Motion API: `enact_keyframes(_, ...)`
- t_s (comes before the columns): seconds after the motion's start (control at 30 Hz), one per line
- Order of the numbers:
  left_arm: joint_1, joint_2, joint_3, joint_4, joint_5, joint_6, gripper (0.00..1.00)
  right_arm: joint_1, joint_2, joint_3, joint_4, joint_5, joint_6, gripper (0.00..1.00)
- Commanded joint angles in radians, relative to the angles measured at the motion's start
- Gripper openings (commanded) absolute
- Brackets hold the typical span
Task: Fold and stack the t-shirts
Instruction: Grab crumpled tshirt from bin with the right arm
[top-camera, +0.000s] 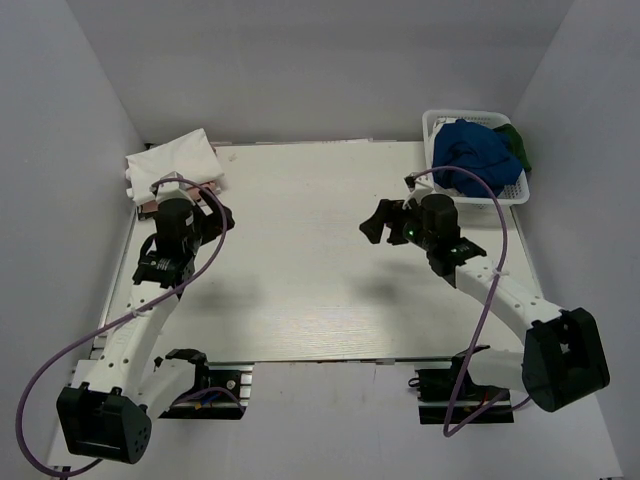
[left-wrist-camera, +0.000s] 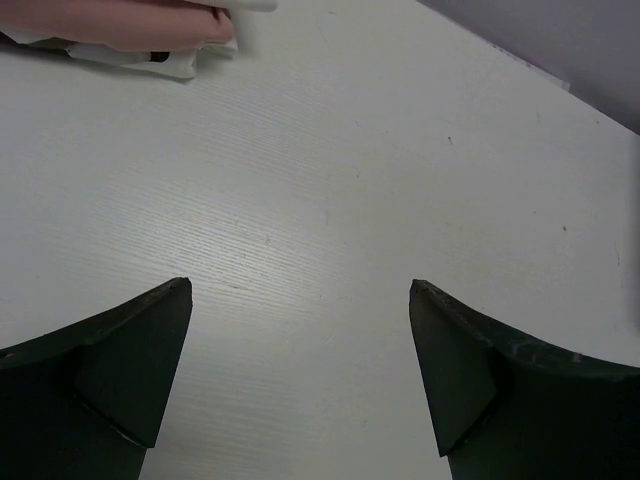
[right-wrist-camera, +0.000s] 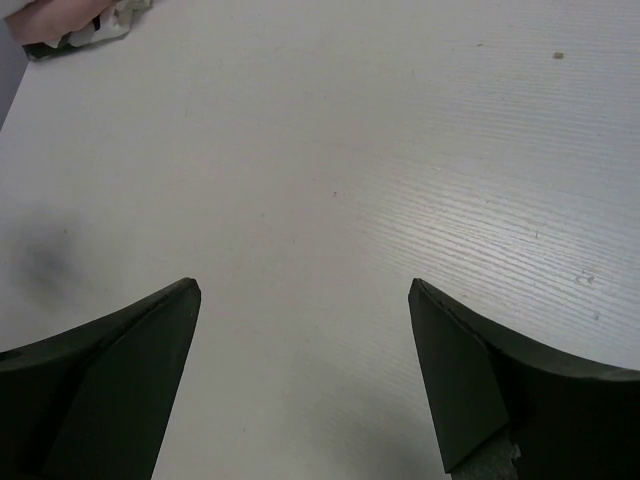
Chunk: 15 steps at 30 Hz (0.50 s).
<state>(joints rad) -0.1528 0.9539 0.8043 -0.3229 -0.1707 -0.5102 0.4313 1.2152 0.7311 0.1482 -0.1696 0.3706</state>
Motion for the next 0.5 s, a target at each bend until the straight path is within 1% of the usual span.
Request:
enact_keyframes(0.0,-0.002,-0.027,-0.017,0.005,-0.024,0.005,1.0,-0.006,0.032,0.062,0.054,0.039,-0.009,0.9)
enact_keyframes(0.03,-0.002,-0.017,-0.017,0.005,-0.024,0.006,1.0,-0.012,0.05,0.092,0.056,0.044,-0.01,0.9)
enact_keyframes(0.07,-0.002,-0.017,-0.017,-0.005,-0.038,0.006,1.0,-0.014,0.076,0.108,0.022,0.073,-0.013,0.9)
enact_keyframes(0.1,-0.002,-0.017,-0.017,-0.005,-0.038,0.006,1.0,-0.016,0.089,0.154,0.001,0.135,-0.015,0.9)
enact_keyframes(0.13,-0.002,-0.008,-0.017,-0.005,-0.049,0.016,1.0,-0.025,0.136,0.219,-0.027,0.203,0.0,0.9)
enact_keyframes(0.17,-0.002,-0.007,-0.017,0.004,-0.049,0.025,1.0,-0.031,0.156,0.253,-0.126,0.376,0.01,0.9)
enact_keyframes(0.2,-0.002,-0.007,-0.017,0.004,-0.049,0.041,1.0,-0.038,0.173,0.322,-0.146,0.421,0.01,0.9)
enact_keyframes(0.23,-0.002,0.002,-0.017,0.019,-0.04,0.065,1.0,-0.07,0.19,0.352,-0.177,0.458,-0.001,0.9)
enact_keyframes(0.27,-0.002,0.002,-0.017,0.019,-0.039,0.065,1.0,-0.113,0.264,0.478,-0.253,0.519,-0.021,0.9)
enact_keyframes(0.3,-0.002,0.002,-0.017,0.019,-0.039,0.065,1.0,-0.114,0.265,0.479,-0.254,0.539,-0.021,0.9)
enact_keyframes(0.33,-0.002,0.002,-0.028,0.031,-0.039,0.079,1.0,-0.143,0.311,0.517,-0.286,0.55,-0.038,0.9)
enact_keyframes(0.37,-0.002,0.011,-0.028,0.031,-0.039,0.091,1.0,-0.158,0.364,0.639,-0.368,0.591,-0.05,0.9)
enact_keyframes(0.43,-0.002,0.011,-0.028,0.042,-0.05,0.091,1.0,-0.209,0.44,0.71,-0.412,0.642,-0.076,0.9)
enact_keyframes(0.47,-0.002,0.011,-0.028,0.042,-0.05,0.104,1.0,-0.264,0.463,0.781,-0.464,0.654,-0.079,0.9)
